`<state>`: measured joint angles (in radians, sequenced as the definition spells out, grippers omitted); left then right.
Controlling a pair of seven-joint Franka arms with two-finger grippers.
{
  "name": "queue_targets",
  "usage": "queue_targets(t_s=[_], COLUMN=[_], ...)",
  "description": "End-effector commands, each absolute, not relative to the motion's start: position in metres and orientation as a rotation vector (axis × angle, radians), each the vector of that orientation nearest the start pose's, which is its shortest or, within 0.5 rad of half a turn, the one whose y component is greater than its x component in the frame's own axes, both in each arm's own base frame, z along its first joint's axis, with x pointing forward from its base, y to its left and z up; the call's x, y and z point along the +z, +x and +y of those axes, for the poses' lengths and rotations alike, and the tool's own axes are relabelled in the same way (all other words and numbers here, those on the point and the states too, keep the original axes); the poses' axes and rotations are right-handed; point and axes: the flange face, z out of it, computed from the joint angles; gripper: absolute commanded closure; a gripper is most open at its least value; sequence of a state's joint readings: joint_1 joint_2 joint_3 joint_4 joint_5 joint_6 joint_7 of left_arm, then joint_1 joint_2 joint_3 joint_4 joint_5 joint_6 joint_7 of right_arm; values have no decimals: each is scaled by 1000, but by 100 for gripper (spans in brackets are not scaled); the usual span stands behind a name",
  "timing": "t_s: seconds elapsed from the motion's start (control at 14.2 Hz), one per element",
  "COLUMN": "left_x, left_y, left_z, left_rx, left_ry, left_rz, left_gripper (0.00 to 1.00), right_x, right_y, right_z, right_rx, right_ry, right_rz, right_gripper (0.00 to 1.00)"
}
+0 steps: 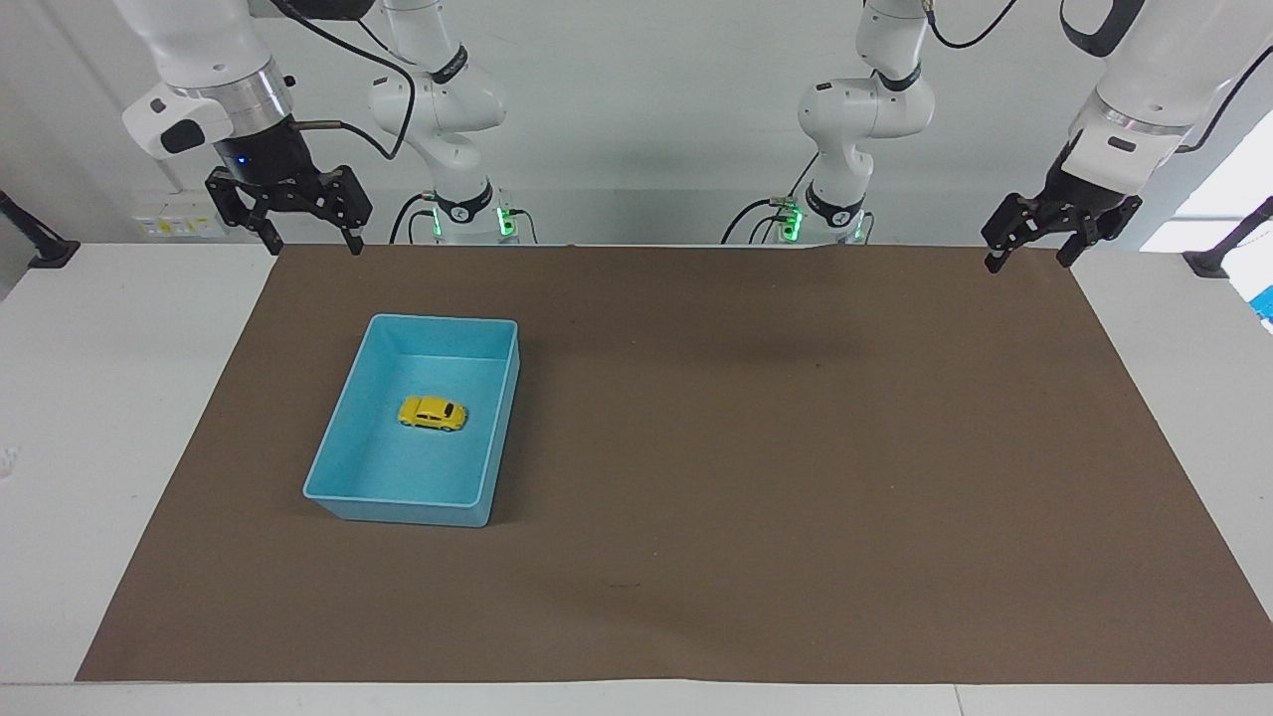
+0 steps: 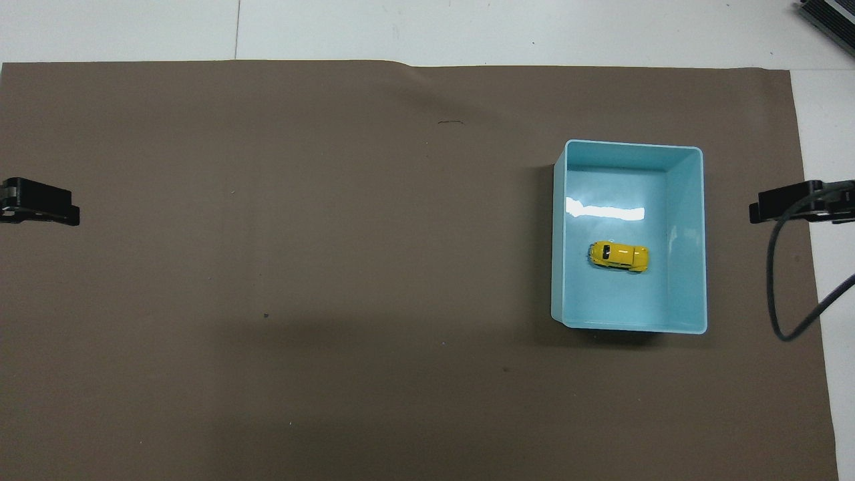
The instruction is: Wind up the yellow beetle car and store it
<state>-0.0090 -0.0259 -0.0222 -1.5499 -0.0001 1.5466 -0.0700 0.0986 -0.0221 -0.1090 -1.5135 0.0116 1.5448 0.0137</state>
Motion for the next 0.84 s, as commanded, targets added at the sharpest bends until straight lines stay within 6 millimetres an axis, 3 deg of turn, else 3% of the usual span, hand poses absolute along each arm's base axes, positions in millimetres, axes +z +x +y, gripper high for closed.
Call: queue_targets(t_s=[0.0,0.77], left_x=[653,652], left_y=[540,540], left_z=[-14,-14], left_rx=[-31,-26], left_ry=[-3147,-3147], left_rz=[-65,-65], left_gripper=[0,0], right_x=[665,670], right_y=[543,539], right_z=[-4,-16], right_rx=[-91,-103], right_ry=[-3125,-3129], right_rz=[59,93], right_gripper=[0,0])
